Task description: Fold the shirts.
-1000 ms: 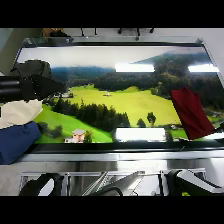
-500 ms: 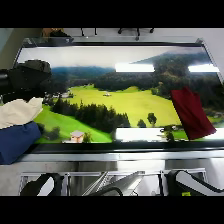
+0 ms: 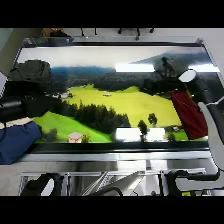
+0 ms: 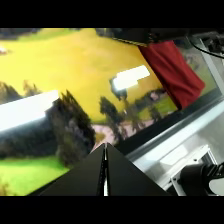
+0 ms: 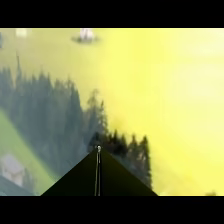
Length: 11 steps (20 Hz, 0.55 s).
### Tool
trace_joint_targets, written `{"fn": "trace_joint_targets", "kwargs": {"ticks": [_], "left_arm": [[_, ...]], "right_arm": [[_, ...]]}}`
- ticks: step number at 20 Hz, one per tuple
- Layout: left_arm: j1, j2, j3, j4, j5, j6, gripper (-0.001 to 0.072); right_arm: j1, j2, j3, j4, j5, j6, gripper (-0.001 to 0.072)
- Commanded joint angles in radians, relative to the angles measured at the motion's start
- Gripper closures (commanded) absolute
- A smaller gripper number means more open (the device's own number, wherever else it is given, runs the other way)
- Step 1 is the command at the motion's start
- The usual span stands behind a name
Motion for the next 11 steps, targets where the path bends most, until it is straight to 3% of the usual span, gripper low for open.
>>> {"fn": "trace_joint_targets", "kwargs": {"ticks": [1,11], "left_arm": [[-0.017,0.088,-0.136,0.011,0.006,-0.018,0.0695],[-0.017,0.152,-0.209,-0.004,0.020,-0.026,0.0695]], "right_arm": [[0.063,-0.055,0.005,-0.019,0.035,0.008,0.0692],[0.063,-0.088,0.005,-0.018,0.034,0.008,0.0692]]}}
